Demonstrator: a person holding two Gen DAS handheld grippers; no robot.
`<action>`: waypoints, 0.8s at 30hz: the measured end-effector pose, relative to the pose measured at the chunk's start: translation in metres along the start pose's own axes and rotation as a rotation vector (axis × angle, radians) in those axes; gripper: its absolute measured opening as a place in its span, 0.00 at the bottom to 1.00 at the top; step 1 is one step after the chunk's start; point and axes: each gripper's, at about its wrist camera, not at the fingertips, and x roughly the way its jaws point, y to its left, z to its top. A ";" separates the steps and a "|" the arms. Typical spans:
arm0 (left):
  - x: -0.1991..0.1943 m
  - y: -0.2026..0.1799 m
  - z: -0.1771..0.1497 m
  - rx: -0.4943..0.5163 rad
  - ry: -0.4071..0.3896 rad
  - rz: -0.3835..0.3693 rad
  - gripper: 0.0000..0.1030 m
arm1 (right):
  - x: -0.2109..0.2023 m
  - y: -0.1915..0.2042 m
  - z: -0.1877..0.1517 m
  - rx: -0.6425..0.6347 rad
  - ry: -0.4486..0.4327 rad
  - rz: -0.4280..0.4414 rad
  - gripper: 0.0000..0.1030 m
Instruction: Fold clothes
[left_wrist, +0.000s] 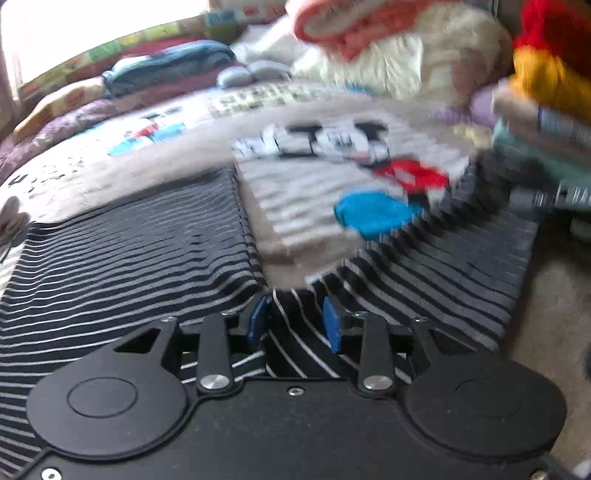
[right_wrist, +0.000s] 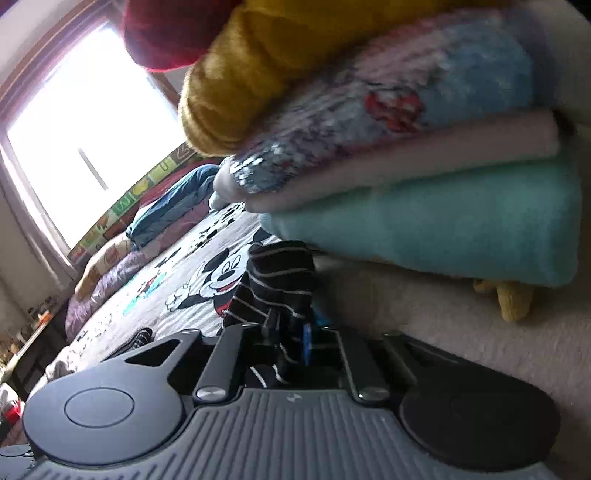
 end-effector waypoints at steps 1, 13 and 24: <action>-0.002 -0.002 -0.005 -0.005 0.002 -0.003 0.30 | -0.001 -0.002 -0.001 0.006 0.000 0.006 0.07; -0.056 -0.054 -0.067 0.174 -0.052 -0.021 0.39 | -0.007 -0.012 0.000 0.048 0.008 0.065 0.07; -0.139 0.018 -0.082 0.054 -0.222 0.057 0.44 | -0.018 -0.012 0.002 0.068 0.000 0.116 0.30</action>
